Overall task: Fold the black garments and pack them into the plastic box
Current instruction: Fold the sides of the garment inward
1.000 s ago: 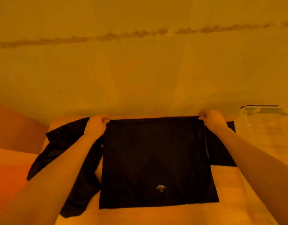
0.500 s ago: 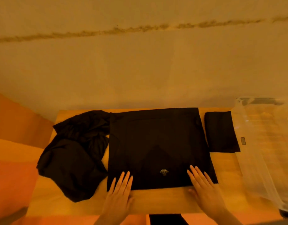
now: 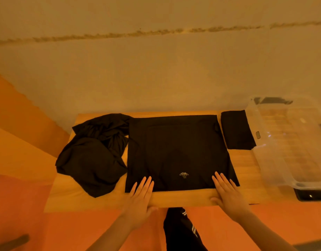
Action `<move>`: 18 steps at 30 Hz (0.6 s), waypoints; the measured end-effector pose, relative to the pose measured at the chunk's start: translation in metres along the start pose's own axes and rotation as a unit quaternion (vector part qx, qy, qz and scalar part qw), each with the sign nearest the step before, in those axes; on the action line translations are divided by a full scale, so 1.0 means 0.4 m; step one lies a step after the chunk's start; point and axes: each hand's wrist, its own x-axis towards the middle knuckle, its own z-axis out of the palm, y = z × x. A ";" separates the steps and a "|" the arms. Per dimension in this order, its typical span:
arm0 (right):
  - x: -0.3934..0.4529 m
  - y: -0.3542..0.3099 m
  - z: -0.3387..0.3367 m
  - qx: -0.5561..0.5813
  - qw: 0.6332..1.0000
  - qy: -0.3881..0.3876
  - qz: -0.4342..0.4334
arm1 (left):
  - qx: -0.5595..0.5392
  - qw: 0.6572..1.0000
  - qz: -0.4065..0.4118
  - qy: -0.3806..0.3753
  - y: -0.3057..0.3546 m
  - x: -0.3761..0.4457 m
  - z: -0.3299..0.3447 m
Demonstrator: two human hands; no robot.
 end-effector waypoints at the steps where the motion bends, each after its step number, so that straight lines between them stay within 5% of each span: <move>1: -0.014 -0.005 0.008 0.004 1.000 0.004 -0.001 | -0.001 1.000 0.003 -0.001 0.003 -0.006 0.008; 9: -0.127 -0.013 0.062 0.019 0.999 0.021 -0.033 | -0.009 0.997 0.033 0.066 0.013 -0.082 0.056; 18: -0.101 -0.006 0.028 -0.020 0.983 0.179 -0.045 | -0.045 0.998 0.033 0.035 0.014 -0.080 -0.025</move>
